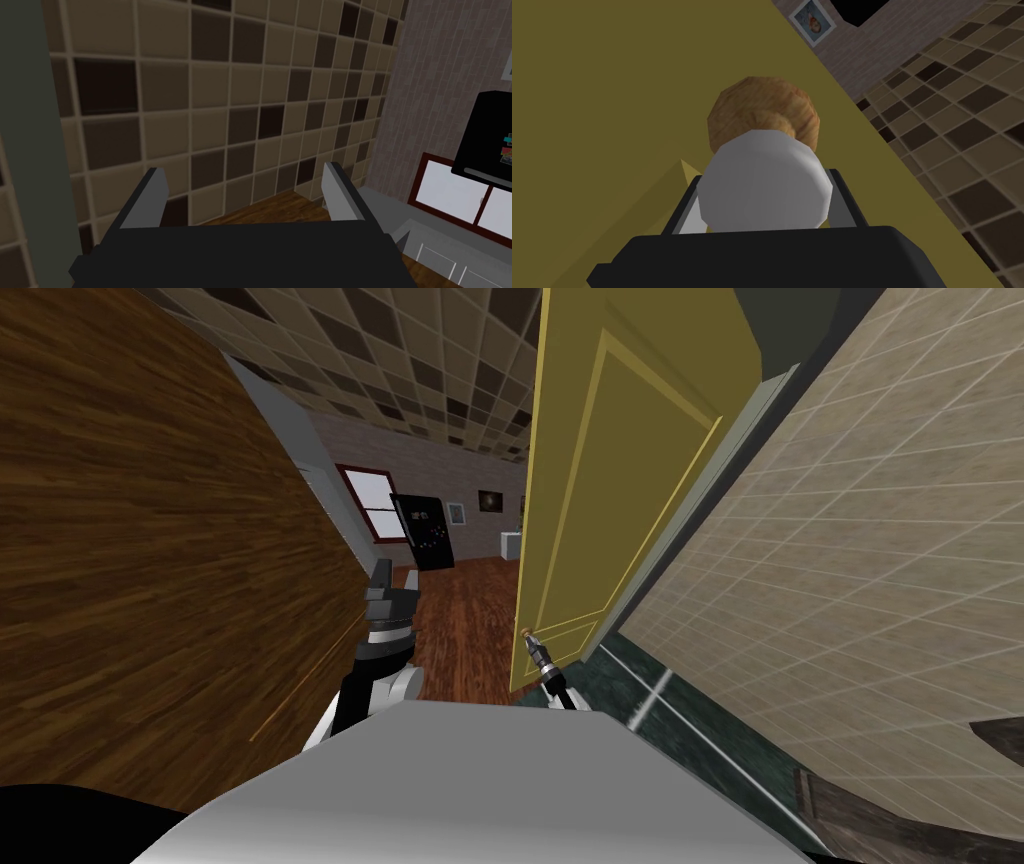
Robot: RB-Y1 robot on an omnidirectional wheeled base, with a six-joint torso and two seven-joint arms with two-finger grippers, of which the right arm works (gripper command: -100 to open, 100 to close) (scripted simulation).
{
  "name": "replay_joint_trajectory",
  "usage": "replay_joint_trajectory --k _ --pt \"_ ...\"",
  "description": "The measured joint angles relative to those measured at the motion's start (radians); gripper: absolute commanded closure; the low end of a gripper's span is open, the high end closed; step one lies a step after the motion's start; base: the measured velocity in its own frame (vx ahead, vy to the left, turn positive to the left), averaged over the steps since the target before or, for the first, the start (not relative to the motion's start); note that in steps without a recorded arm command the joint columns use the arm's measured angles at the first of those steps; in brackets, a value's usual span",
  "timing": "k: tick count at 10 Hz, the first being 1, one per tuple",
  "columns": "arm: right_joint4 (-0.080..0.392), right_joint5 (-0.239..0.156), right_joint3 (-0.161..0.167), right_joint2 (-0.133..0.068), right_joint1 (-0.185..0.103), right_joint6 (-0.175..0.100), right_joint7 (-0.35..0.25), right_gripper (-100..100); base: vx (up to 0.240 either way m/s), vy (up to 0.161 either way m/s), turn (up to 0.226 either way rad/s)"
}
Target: Push the door open
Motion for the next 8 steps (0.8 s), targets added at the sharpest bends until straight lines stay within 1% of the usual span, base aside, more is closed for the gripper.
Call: replay_joint_trajectory --k 1,2,3,4,5,7,8 --pt "-0.014 -0.011 0.01 -0.003 0.006 0.008 -0.033 100 0.043 0.033 -0.033" --pt "-0.006 -0.018 0.011 -0.002 0.002 0.005 -0.054 100 0.052 0.038 -0.034" --pt "0.022 -0.029 0.011 -0.001 -0.014 -0.008 -0.076 100 0.041 0.024 -0.021" --pt "0.016 -0.034 0.014 -0.002 -0.011 -0.006 -0.095 100 0.043 0.014 -0.038" --pt "0.017 -0.043 0.02 -0.002 -0.015 -0.003 -0.12 100 0.037 0.018 -0.017" --pt "-0.002 -0.056 0.03 -0.007 -0.006 0.006 -0.167 100 0.05 0.033 -0.063" --pt "0.01 -0.071 0.036 -0.008 -0.015 0.004 -0.198 100 0.046 0.036 -0.036"
